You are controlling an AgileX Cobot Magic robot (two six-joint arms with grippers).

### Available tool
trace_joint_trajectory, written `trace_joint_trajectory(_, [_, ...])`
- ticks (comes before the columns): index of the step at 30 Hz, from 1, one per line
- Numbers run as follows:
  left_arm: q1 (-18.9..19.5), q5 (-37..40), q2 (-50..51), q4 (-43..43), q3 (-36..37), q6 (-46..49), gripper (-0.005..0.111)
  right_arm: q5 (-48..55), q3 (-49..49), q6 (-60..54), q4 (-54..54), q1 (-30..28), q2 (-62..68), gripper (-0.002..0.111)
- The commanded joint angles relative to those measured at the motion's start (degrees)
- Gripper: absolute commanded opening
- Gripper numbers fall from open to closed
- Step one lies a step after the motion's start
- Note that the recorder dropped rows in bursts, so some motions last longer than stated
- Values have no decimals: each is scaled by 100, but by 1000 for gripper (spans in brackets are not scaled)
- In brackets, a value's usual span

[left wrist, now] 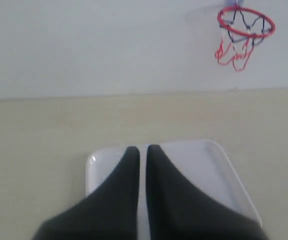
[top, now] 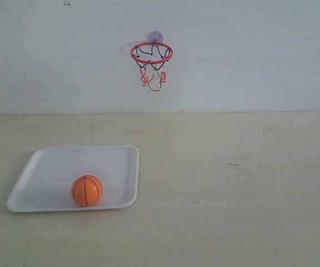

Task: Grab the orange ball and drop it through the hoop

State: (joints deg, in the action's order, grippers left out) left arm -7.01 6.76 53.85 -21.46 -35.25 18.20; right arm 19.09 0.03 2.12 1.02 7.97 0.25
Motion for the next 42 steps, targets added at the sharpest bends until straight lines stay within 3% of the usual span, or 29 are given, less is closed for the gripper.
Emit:
trace_joint_trajectory(1, [-39, 886, 604, -63, -419, -67, 4, -21, -3, 31, -26, 5, -25, -1])
trace_joint_trajectory(9, [-39, 3596, 2513, -87, -2419, -67, 4, -21, -3, 31, -26, 5, -25, -1])
trace_joint_trajectory(14, [-247, 4685, 3397, -288, -3572, 29, 4, -21, -3, 31, -26, 5, -25, -1])
trace_joint_trajectory(22, [-1303, 5066, 4228, 1031, -4573, -552, 4, -21, -3, 31, -26, 5, -25, -1])
trace_joint_trajectory(27, [-1422, 5621, 4894, 1486, -5112, -1002, 4, -21, -3, 31, -26, 5, -25, -1])
trace_joint_trajectory(31, [-1422, 5583, 5343, 1488, -5372, -1012, 4, -21, -3, 31, -26, 5, -25, -1])
trace_joint_trajectory(36, [-1422, 5463, 5716, 1488, -5538, -1012, 25, -21, -3, 31, -26, 5, -25, -1])
trace_joint_trajectory(42, [-1422, 5308, 5954, 1585, -5538, -1146, 71, -21, -3, 31, -26, 5, -25, -1])
